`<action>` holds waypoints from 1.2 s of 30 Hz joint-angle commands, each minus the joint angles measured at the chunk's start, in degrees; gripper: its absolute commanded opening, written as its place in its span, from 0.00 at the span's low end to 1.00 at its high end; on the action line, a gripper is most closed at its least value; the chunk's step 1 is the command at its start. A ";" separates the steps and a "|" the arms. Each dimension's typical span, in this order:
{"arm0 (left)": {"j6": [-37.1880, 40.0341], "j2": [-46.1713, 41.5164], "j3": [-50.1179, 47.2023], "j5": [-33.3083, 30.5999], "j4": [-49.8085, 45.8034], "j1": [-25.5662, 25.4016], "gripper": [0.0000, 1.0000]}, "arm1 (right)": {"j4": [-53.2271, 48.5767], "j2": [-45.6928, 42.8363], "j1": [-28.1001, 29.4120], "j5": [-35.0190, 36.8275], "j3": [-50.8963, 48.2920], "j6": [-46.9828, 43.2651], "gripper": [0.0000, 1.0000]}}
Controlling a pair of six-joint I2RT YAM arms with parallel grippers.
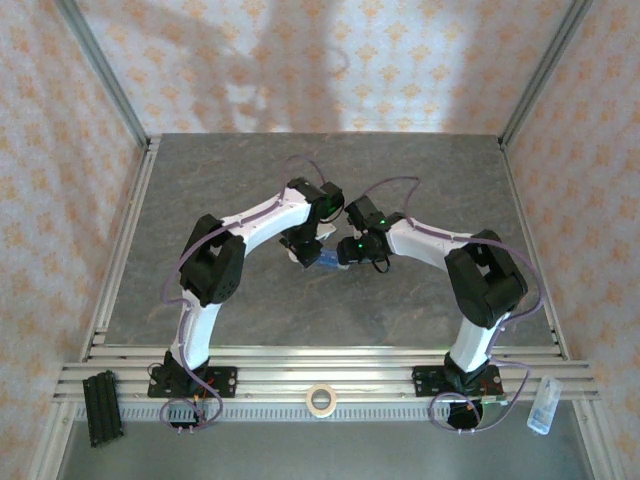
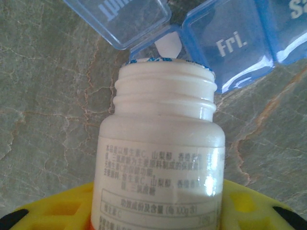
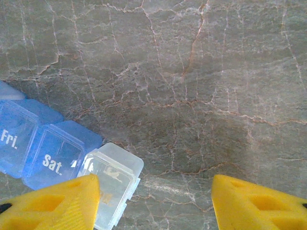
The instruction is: Sort the pills into containers
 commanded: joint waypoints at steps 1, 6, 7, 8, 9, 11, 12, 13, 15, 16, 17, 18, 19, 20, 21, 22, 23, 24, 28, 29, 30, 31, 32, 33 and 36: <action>1.56 1.53 1.76 -2.60 -2.86 -0.36 0.00 | -0.81 0.99 0.05 1.28 0.50 -0.51 0.62; 1.67 2.14 1.90 -2.46 -2.73 -0.36 0.00 | -0.81 0.98 0.09 1.16 0.50 -0.50 0.62; 1.65 2.31 1.99 -2.41 -2.78 -0.38 0.00 | -0.81 0.99 0.00 1.19 0.49 -0.46 0.62; 1.66 2.41 2.04 -2.36 -2.77 -0.39 0.00 | -0.81 0.99 0.06 1.14 0.50 -0.49 0.62; 1.57 2.55 2.17 -2.30 -2.86 -0.40 0.00 | -0.80 1.03 0.12 1.22 0.49 -0.53 0.62; 1.59 2.72 2.33 -2.31 -2.94 -0.39 0.00 | -0.85 0.99 0.03 1.24 0.50 -0.48 0.62; 1.66 2.67 2.38 -2.30 -3.12 -0.36 0.00 | -0.84 0.99 0.06 1.22 0.50 -0.51 0.62; 1.66 2.65 2.75 -2.36 -3.41 -0.36 0.00 | -0.81 1.03 0.11 1.21 0.50 -0.52 0.62; 1.62 2.40 3.30 -2.67 -3.90 -0.36 0.00 | -0.81 1.09 0.04 1.18 0.50 -0.46 0.62; 1.57 2.15 3.49 -2.76 -4.01 -0.31 0.00 | -0.81 1.10 0.13 1.18 0.50 -0.39 0.62; 1.51 1.86 3.65 -2.84 -4.09 -0.36 0.00 | -0.81 1.11 0.01 1.10 0.50 -0.35 0.62; 1.53 1.67 3.81 -2.84 -4.18 -0.36 0.00 | -0.81 1.16 0.00 1.08 0.58 -0.42 0.62; 1.49 1.53 4.02 -2.87 -4.34 -0.36 0.00 | -0.74 1.16 0.09 1.02 0.58 -0.41 0.62; 1.48 1.53 4.23 -2.87 -4.44 -0.36 0.00 | -0.72 1.22 0.05 0.99 0.56 -0.37 0.62; 1.52 1.61 4.29 -2.85 -4.54 -0.36 0.00 | -0.74 1.21 0.02 1.01 0.58 -0.43 0.62; 1.49 1.77 4.34 -2.88 -4.64 -0.36 0.00 | -0.72 1.17 0.03 1.01 0.59 -0.43 0.62; 1.48 1.96 4.35 -2.85 -4.62 -0.36 0.00 | -0.72 1.25 0.07 1.01 0.59 -0.39 0.62; 1.53 2.13 4.26 -2.76 -4.54 -0.37 0.00 | -0.74 1.09 0.08 1.01 0.59 -0.43 0.62; 1.38 3.25 3.72 -2.42 -4.18 -0.36 0.00 | -0.72 0.99 0.07 1.06 0.50 -0.35 0.62; 1.42 3.52 3.56 -2.54 -4.05 -0.37 0.00 | -0.79 0.93 0.06 1.06 0.50 -0.42 0.62; 1.49 3.81 3.55 -2.50 -4.05 -0.36 0.00 | -0.80 0.91 0.09 1.07 0.45 -0.43 0.62; 1.51 3.95 3.56 -2.49 -4.08 -0.36 0.00 | -0.81 0.90 0.08 1.08 0.50 -0.49 0.62; 1.49 4.08 3.67 -2.50 -4.10 -0.36 0.00 | -0.81 0.93 0.11 1.07 0.48 -0.47 0.62; 1.54 4.16 3.77 -2.49 -4.01 -0.36 0.00 | -0.81 0.92 0.13 1.02 0.50 -0.44 0.62; 1.66 4.27 4.11 -2.69 -4.17 -0.36 0.00 | -0.81 0.92 0.08 1.13 0.52 -0.49 0.62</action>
